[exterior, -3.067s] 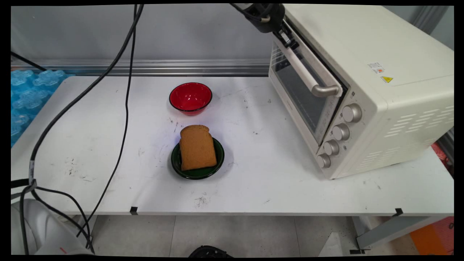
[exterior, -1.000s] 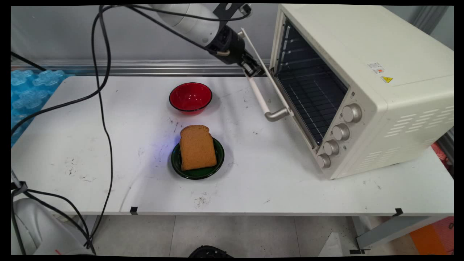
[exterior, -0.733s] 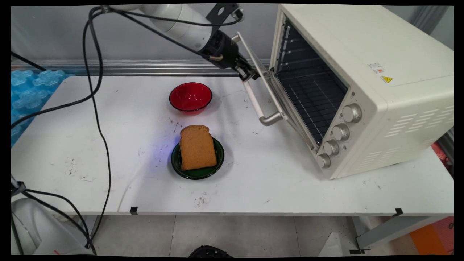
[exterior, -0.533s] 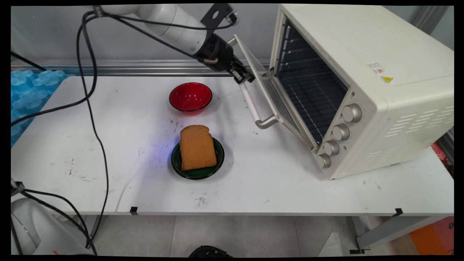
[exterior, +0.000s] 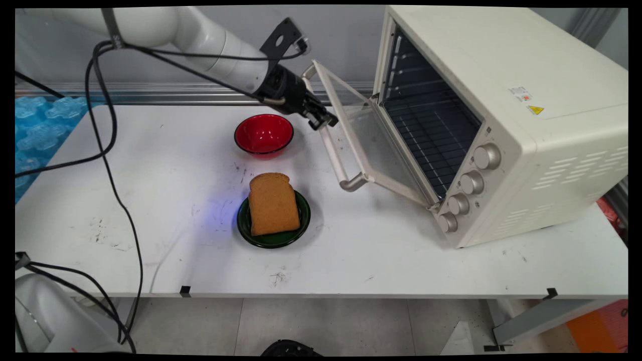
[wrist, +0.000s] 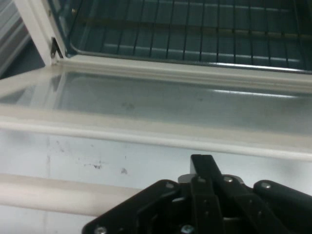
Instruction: Open the oven
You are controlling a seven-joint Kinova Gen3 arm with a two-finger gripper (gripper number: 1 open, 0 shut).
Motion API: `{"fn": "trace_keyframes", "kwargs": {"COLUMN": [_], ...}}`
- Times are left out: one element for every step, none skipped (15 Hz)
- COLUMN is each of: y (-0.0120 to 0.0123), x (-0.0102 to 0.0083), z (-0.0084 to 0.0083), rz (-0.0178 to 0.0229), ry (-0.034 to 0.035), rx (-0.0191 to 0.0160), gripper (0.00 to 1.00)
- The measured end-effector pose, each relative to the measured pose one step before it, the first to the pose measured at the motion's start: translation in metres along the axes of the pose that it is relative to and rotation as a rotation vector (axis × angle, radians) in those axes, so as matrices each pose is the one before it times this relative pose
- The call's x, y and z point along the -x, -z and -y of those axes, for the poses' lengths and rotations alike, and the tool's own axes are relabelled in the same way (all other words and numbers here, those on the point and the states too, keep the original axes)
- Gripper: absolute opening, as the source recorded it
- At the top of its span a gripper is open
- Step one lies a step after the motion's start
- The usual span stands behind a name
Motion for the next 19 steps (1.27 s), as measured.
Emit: {"fn": "trace_keyframes", "kwargs": {"y": [-0.00060,-0.00101,-0.00116,-0.00119,-0.00076,-0.00143,-0.00181,-0.00173,-0.00137,-0.00096,-0.00117,-0.00113,-0.00098,-0.00071,-0.00087,0.00007,0.00042,0.00115,0.00170], "x": [0.00545,0.00607,0.00619,0.00531,0.00348,0.00510,0.00581,0.00600,0.00492,0.00302,0.00468,0.00534,0.00490,0.00387,0.00370,0.00330,0.00236,0.00183,0.00058], "z": [-0.00007,0.00006,0.00013,0.00014,0.00016,0.00030,0.00043,0.00073,0.00070,0.00054,0.00082,0.00103,0.00089,0.00075,0.00096,0.00074,0.00081,0.00093,0.00111], "rz": [-0.00299,-0.00363,-0.00368,-0.00366,-0.00256,-0.00399,-0.00423,-0.00367,-0.00300,-0.00183,-0.00237,-0.00210,-0.00235,-0.00143,-0.00233,-0.00266,-0.00125,-0.00297,-0.00313], "ry": [0.00387,0.00320,0.00248,0.00188,0.00127,0.00141,0.00143,0.00232,0.00172,0.00079,0.00170,0.00221,0.00181,0.00140,0.00070,0.00109,-0.00021,-0.00094,-0.00239], "rx": [-0.00018,0.00035,-0.00004,0.00039,0.00018,0.00052,0.00081,0.00012,-0.00010,-0.00015,-0.00047,-0.00088,-0.00081,-0.00058,-0.00036,-0.00074,-0.00067,-0.00078,-0.00033], "gripper": [0.00,0.00,0.00,0.00,0.00,0.00,0.00,0.00,0.00,0.00,0.00,0.00,0.00,0.00,0.00,0.00,0.00,0.00,0.00]}}
